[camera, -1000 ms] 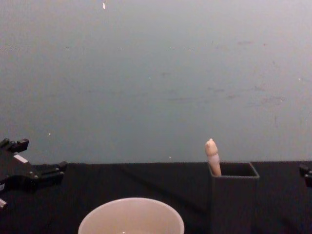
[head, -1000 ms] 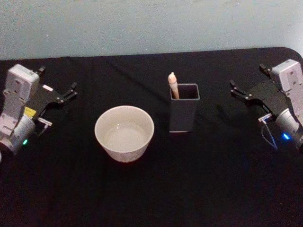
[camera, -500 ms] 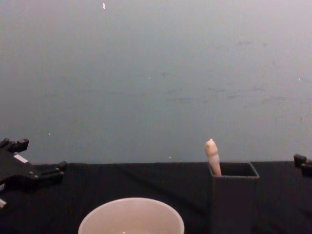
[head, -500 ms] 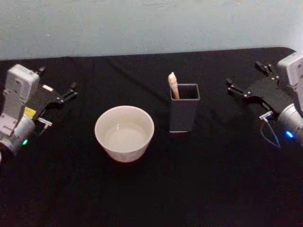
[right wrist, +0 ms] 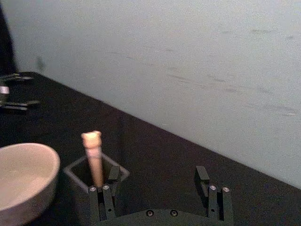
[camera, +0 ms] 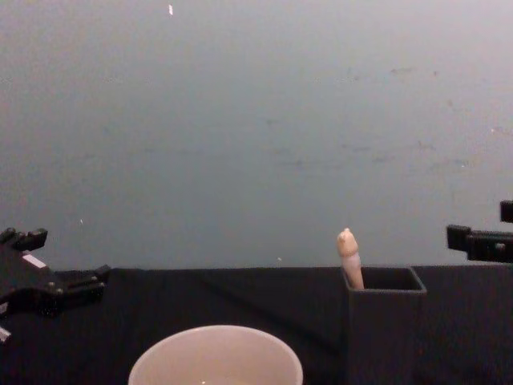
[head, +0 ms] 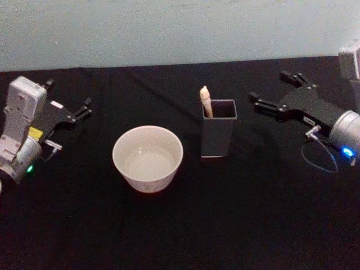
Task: Pick up the stirring spoon with one hand, stir inside the cup, then place it back in its original position.
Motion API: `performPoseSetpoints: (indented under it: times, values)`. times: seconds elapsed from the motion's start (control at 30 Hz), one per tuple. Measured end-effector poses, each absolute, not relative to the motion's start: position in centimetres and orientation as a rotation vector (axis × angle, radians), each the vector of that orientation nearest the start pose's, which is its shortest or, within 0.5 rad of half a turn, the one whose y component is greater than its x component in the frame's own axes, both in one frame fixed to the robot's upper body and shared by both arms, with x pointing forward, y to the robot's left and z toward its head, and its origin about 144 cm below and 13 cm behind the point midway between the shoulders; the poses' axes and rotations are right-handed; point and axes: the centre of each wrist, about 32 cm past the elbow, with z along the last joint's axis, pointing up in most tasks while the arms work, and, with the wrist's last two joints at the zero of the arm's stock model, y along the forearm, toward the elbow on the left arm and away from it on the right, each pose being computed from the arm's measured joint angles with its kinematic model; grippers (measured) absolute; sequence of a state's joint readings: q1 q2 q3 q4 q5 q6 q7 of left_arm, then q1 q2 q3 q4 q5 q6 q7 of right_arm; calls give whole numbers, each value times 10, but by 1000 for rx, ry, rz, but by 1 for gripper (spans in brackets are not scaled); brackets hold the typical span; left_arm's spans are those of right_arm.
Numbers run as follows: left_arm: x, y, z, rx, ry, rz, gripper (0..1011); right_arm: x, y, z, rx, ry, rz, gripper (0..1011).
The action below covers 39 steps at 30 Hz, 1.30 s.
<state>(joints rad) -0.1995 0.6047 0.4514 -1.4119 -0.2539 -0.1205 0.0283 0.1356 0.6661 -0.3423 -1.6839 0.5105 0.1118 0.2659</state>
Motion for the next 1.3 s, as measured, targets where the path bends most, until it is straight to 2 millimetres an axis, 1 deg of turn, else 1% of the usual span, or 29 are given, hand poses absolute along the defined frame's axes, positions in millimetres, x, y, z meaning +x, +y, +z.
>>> performPoseSetpoints:
  times: [0.27,0.37,0.47,0.7,0.77,0.9,1.03,1.3]
  values:
    - [489,310,1140,305,-285,1248,1001,474,-290,1227,-214,16,-856,1000]
    - [489,310,1140,304,-285,1248,1001,474,-286,1230,-227,27,-832,1000]
    - [489,310,1140,304,-285,1248,1001,477,-278,1233,-264,38,-801,1000]
    - [489,310,1140,304,-285,1248,1001,485,-265,1234,-305,42,-787,1000]
    - [489,310,1140,304,-285,1248,1001,489,-258,1233,-313,46,-785,1000]
    - [489,310,1140,304,-285,1248,1001,493,-253,1233,-318,43,-790,1000]
    - [489,310,1140,304,-285,1248,1001,502,-243,1230,-331,31,-802,1000]
    - [489,310,1140,304,-285,1248,1001,513,-233,1226,-340,36,-812,1000]
